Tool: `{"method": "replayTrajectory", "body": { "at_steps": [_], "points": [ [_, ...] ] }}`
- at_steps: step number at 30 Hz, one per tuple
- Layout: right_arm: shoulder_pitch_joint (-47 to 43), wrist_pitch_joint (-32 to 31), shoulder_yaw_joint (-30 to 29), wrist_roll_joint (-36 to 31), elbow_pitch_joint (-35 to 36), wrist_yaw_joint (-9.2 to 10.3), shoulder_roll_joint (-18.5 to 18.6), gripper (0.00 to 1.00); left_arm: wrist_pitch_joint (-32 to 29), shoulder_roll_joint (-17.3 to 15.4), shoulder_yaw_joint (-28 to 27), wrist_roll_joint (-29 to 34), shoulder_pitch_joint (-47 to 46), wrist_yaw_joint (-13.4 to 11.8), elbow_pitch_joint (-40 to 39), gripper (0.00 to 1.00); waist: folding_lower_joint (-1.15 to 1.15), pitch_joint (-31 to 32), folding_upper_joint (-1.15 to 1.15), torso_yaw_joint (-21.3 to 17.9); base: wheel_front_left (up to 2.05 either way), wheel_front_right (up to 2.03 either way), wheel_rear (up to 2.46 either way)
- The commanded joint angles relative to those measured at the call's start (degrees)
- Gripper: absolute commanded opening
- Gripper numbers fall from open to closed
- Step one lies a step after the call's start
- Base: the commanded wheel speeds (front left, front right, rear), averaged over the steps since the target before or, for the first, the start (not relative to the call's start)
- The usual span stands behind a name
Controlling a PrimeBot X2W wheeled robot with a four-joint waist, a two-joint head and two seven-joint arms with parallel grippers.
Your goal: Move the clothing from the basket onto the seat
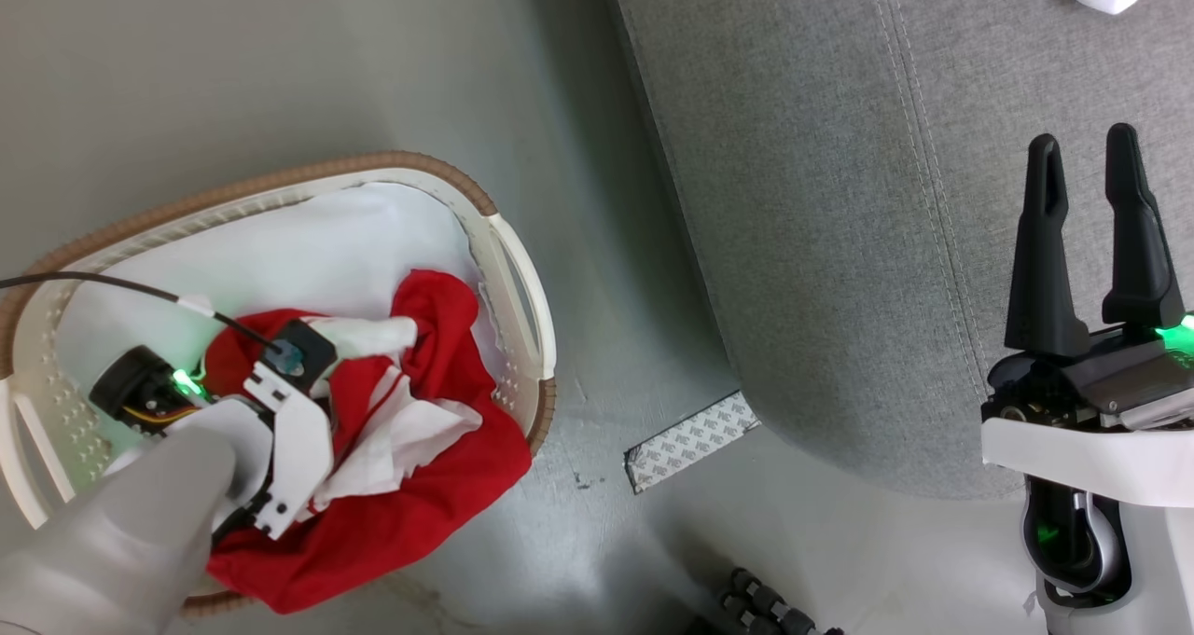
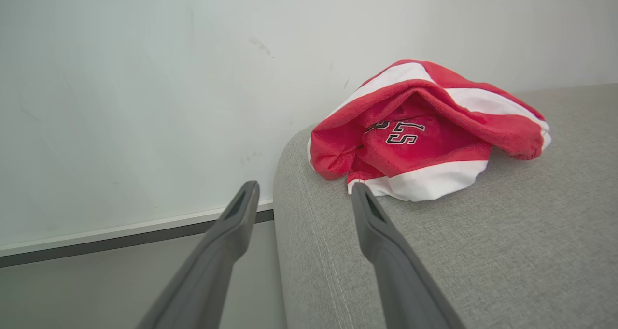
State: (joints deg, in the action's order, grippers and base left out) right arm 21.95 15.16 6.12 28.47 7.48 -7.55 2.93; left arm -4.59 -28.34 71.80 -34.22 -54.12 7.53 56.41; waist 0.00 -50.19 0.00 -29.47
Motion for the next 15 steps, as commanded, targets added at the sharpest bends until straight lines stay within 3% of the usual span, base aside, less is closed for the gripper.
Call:
{"method": "replayTrajectory", "body": {
  "at_steps": [1,8,15],
  "points": [
    [0.49,-0.02,-0.27,0.11,-0.12,0.13,-0.06,1.00,0.36,-0.27,0.37,-0.95,0.38,-0.11,0.17,0.00,0.00,0.19,0.00,0.15,0.00,0.00,0.00],
    [0.89,-0.02,-0.92,-1.64,-1.28,0.13,-0.04,1.00,3.10,2.35,0.86,-2.60,1.29,-0.11,-0.58,0.00,0.00,4.06,0.00,1.51,0.00,0.00,0.00],
    [-1.09,-0.02,-2.97,-5.04,-3.21,0.13,-0.04,1.00,7.39,7.26,1.30,-5.54,4.17,-0.11,-1.95,0.00,0.00,13.54,0.00,4.73,0.00,0.00,0.00]
  ]
}}
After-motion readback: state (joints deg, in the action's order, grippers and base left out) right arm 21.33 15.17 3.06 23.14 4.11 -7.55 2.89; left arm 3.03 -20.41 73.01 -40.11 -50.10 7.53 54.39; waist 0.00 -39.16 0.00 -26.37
